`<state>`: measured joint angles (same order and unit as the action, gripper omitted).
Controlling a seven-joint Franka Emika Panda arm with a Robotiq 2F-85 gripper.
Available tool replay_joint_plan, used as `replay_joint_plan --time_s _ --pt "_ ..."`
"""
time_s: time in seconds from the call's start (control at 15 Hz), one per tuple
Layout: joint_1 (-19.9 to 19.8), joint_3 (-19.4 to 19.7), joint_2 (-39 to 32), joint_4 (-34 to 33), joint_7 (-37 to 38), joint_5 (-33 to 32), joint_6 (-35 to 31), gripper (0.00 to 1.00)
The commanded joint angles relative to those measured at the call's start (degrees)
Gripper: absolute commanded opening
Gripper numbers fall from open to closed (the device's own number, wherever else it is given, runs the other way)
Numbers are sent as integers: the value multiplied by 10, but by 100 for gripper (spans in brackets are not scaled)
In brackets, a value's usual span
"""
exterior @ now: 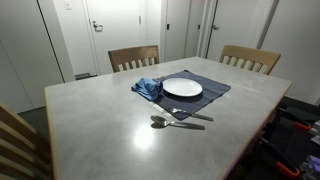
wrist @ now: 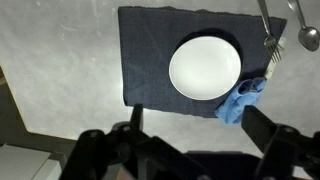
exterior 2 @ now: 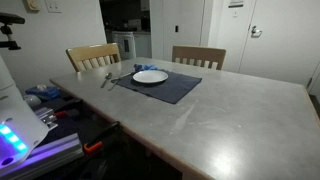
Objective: Use the towel to wipe the plate
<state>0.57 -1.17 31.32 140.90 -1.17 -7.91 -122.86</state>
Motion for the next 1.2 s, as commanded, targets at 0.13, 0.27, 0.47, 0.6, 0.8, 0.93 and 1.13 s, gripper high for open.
replay_joint_plan --time_s 0.13,0.27,0.47,0.6,0.8,0.93,1.13 --pt "4 -2 -12 -5 -7 2 -7 100" --pt "12 -8 -32 -16 -12 -2 -22 100" --pt "28 -21 -78 -40 -25 -7 -48 100" --pt "36 -33 -121 -64 -30 -11 -68 100" --pt "45 -49 -194 -113 -33 -18 -93 100" --pt "42 -63 -244 -145 -9 -43 -129 100" --pt "53 -69 -314 -194 -9 -45 -160 100"
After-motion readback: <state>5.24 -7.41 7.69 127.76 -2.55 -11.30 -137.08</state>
